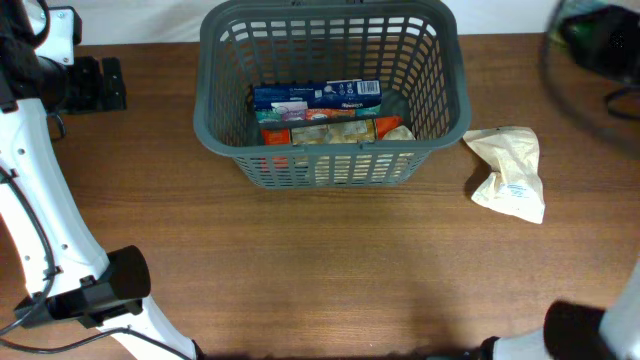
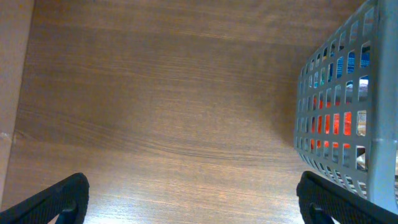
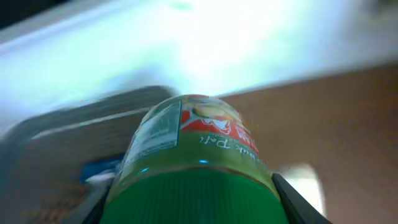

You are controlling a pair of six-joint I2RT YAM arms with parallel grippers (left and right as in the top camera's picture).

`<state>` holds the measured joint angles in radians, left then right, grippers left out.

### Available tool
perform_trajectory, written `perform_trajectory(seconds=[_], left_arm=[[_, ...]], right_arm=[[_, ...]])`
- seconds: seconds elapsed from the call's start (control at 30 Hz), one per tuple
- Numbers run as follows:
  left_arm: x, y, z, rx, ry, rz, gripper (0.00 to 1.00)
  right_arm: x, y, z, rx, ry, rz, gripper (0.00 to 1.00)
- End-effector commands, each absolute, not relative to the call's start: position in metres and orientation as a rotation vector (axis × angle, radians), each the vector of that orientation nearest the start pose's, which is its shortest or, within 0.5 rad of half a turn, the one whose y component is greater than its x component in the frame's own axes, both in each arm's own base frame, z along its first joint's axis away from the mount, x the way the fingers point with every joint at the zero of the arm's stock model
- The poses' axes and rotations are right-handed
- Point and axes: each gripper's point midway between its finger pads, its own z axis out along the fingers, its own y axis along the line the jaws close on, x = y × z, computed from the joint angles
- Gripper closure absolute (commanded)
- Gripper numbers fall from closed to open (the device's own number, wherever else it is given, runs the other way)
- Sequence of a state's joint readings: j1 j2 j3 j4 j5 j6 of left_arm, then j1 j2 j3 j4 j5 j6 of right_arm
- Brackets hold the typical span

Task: Pack container
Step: 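Carry the jar over the basket and release it inside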

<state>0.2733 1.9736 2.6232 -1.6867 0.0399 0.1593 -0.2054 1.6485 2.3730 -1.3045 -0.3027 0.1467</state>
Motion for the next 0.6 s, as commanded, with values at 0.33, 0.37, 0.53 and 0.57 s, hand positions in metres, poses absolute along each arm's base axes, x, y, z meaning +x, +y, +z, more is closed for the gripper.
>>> perform_trajectory(seconds=[0.33,0.37,0.53,0.57], left_arm=[[0.393,0.104,0.341,-0.152,2.608,0.102,0.01],[0.393,0.104,0.341,-0.152,2.608,0.102,0.01],[0.393,0.104,0.341,-0.152,2.608,0.102,0.01],[0.393,0.104,0.341,-0.152,2.608,0.102,0.01]], right_arm=[[0.446,0.122,0.353,-0.222,2.381,0.232,0.94],[0.454,0.124,0.335,-0.224,2.419,0.222,0.94],[0.478,0.142,0.253,-0.255,2.611,0.282,0.96],[0.479,0.147,0.238,-0.265,2.649,0.299,0.96]])
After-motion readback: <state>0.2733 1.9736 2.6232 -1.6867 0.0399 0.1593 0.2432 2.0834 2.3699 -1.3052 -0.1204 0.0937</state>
